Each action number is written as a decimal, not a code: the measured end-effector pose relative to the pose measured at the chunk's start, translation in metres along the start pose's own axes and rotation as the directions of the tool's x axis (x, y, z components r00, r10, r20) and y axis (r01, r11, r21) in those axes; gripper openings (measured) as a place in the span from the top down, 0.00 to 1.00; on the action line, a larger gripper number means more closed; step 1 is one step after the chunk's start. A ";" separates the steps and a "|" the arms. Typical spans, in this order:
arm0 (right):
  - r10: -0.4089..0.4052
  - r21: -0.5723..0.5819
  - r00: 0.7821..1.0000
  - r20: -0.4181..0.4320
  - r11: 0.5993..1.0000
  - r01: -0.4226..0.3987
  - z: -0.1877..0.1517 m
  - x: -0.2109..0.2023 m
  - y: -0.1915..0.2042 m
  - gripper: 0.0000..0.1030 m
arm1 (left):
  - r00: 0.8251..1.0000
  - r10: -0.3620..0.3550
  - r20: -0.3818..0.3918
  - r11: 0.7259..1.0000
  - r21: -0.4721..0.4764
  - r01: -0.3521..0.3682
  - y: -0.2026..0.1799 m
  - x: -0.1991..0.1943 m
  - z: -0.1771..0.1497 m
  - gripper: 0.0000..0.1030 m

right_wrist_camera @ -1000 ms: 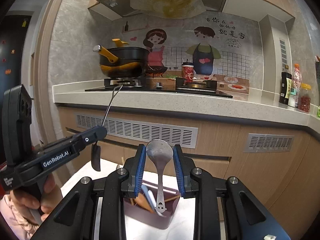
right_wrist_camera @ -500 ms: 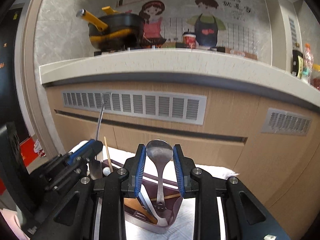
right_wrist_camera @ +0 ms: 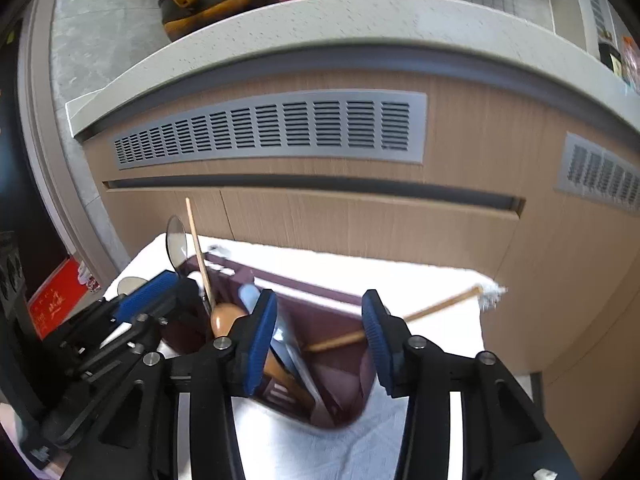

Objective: Organize utensils

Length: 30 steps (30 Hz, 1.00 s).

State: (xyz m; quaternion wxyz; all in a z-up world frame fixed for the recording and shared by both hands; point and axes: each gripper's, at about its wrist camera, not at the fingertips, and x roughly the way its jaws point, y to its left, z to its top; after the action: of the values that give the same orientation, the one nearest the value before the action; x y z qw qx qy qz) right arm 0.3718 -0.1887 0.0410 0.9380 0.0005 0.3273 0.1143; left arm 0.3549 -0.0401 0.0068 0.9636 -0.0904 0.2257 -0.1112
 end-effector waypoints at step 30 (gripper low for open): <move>-0.221 0.086 0.972 0.082 0.973 0.214 -0.156 -0.174 0.046 0.00 | 0.981 0.163 -0.109 0.982 0.110 -0.151 -0.001 -0.218 -0.081 0.01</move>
State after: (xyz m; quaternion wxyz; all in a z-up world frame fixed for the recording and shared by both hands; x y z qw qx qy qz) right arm 0.1342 -0.1923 0.0288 0.9581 0.0057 0.2862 -0.0019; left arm 0.1278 0.0047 0.0263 0.9577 -0.0166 0.2825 -0.0512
